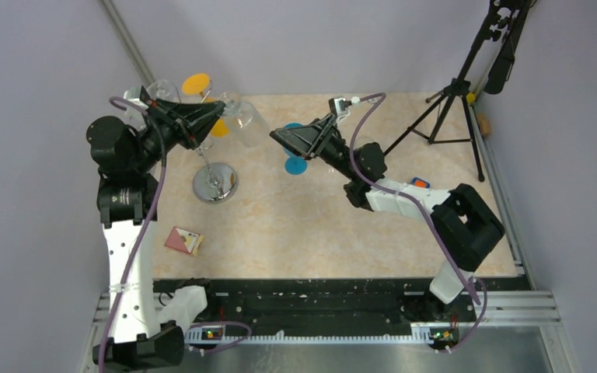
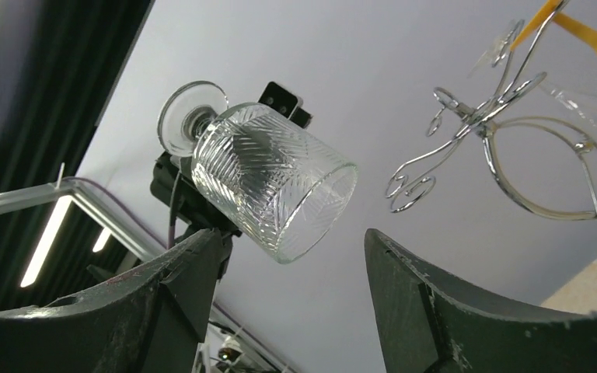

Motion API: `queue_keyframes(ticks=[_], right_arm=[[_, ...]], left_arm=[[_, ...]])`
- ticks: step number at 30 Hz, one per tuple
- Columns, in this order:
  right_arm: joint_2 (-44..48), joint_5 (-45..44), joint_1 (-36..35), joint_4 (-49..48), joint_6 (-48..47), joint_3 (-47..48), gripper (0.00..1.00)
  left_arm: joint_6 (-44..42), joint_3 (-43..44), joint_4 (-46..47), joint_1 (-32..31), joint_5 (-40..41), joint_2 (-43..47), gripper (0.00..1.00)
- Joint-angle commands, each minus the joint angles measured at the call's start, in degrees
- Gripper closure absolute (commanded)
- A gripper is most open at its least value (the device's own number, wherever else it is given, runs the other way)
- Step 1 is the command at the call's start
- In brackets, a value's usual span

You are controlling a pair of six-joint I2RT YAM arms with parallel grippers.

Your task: Take the wine glass off the wine glass rack

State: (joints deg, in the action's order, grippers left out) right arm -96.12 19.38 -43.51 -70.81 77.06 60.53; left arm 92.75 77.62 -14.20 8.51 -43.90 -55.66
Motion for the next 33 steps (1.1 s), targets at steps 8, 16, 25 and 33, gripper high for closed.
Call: queue_keyframes(ticks=[8,16,25,33], right_arm=[[-3.19,-0.04,-1.32,-17.96,6.8,5.18,0.42],[-7.49,0.54,-1.32,-22.26,10.03,10.33,0.53],[-8.85,-0.72,-1.12,-22.73,9.57,13.07,0.96],[-3.87,-0.69,-0.56,-14.73,1.08,12.87,1.0]], left_arm=[[4.62,-2.65,15.11,-7.02,5.23,-1.58,1.0],[6.53,-3.98,17.29,-7.72,4.49,-2.13,1.0],[7.4,-4.65,19.6,-7.81,2.41,-2.95,1.0],[4.58,-3.26,20.47,-7.81,0.37,-4.31,0.79]])
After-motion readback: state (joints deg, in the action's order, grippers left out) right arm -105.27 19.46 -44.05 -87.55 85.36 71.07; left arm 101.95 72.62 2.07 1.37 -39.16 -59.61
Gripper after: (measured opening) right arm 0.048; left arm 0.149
